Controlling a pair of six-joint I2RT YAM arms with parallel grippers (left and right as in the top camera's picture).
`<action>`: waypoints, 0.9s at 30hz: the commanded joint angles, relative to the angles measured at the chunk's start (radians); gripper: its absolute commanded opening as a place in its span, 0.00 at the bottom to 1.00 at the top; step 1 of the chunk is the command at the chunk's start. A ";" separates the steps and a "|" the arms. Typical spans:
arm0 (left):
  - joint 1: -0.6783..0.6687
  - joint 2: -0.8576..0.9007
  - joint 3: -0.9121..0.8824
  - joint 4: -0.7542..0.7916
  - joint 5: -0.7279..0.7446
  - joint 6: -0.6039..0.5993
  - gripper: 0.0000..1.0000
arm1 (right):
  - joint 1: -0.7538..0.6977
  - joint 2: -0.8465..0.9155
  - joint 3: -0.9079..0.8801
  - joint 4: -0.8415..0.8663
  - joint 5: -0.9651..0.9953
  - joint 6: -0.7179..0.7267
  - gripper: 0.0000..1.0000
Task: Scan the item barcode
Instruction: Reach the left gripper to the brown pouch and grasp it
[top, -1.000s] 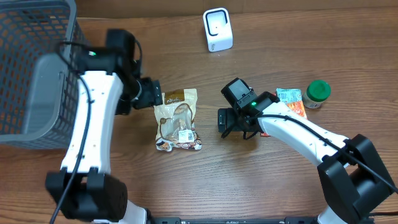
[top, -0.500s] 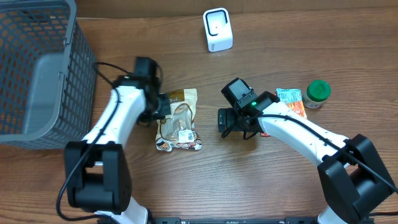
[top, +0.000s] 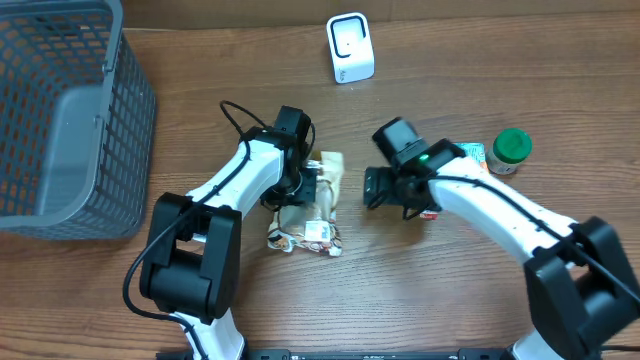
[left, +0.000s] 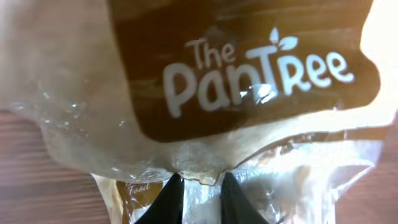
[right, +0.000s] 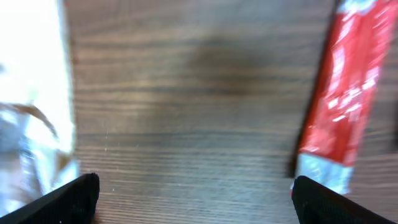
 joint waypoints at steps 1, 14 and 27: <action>-0.041 0.015 0.029 0.006 0.200 0.142 0.15 | -0.060 -0.097 -0.004 0.015 -0.098 -0.076 1.00; -0.105 -0.003 0.268 -0.237 0.356 0.153 0.38 | -0.200 -0.201 -0.004 -0.029 -0.222 -0.138 1.00; -0.112 -0.006 0.164 -0.534 0.214 -0.013 0.47 | -0.203 -0.200 -0.005 -0.021 -0.222 -0.137 1.00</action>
